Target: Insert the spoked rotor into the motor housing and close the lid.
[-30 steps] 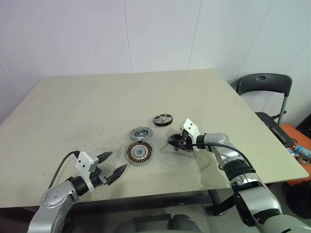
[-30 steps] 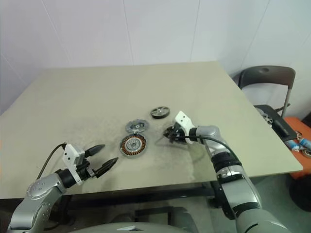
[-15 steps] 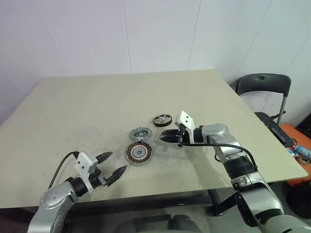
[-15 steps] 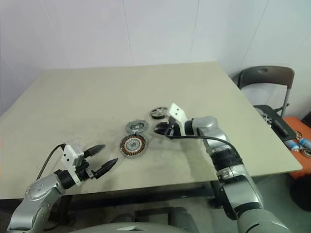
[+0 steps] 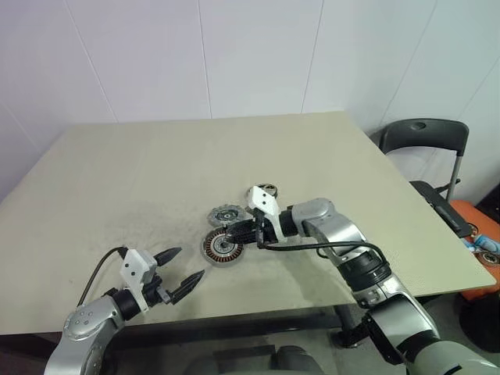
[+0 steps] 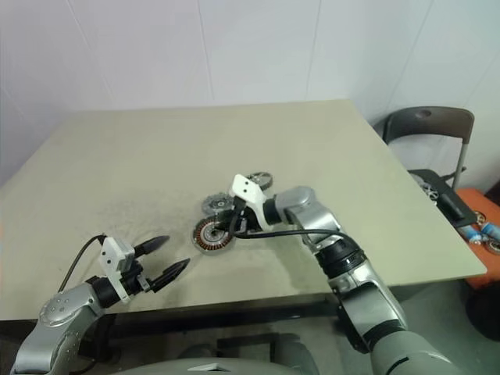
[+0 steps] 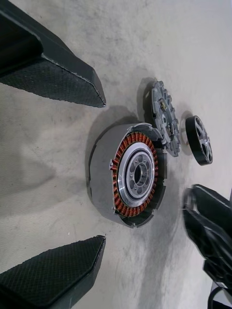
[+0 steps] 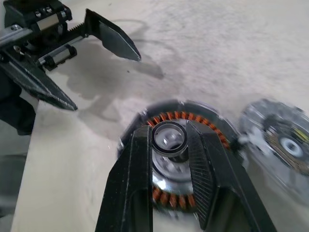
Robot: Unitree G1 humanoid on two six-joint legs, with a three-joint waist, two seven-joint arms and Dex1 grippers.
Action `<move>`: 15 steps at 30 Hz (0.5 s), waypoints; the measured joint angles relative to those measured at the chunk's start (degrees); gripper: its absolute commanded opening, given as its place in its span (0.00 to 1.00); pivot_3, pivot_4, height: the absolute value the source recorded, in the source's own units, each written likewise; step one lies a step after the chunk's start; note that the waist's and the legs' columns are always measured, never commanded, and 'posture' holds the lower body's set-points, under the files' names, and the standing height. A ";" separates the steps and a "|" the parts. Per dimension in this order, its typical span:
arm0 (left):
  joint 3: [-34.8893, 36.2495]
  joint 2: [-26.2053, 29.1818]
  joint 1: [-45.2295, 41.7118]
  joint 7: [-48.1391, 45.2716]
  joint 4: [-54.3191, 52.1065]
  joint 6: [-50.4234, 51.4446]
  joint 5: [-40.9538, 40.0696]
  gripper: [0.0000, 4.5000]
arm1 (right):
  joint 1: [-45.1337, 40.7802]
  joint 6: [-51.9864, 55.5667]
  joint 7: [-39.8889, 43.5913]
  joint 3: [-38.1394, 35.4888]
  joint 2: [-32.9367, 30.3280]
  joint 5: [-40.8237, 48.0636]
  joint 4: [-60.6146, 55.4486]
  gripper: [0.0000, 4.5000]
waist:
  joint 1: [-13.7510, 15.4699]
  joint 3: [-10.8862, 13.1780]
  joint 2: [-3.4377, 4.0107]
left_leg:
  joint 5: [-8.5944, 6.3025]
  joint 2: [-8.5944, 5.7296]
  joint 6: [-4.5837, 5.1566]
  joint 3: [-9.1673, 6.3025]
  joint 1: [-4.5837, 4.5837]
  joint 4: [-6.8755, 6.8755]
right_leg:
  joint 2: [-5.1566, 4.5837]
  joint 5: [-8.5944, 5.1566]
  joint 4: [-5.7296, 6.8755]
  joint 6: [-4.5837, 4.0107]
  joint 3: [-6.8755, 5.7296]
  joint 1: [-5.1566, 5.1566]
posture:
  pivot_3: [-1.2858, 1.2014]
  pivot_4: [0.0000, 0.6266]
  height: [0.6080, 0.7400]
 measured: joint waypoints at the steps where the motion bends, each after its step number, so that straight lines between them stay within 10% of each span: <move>1: -0.03 0.00 0.00 0.00 0.00 0.00 0.00 1.00 | -0.25 0.00 -0.48 0.12 0.60 -0.02 0.76 0.15 | -0.01 0.00 0.00 | 0.00 0.00 0.00 0.00 0.00 0.00 | 0.00 0.00 0.00 0.00 0.00 0.00 | 0.52 0.00 1.00; 15: -1.31 0.16 0.02 0.02 -0.07 0.02 0.01 1.00 | -0.73 -0.54 -3.46 0.21 2.73 -0.80 8.19 0.15 | -0.06 0.01 0.02 | 0.00 0.00 0.00 -0.02 -0.03 -0.06 | -0.02 0.00 -0.10 0.00 -0.02 -0.01 | 0.52 0.00 1.00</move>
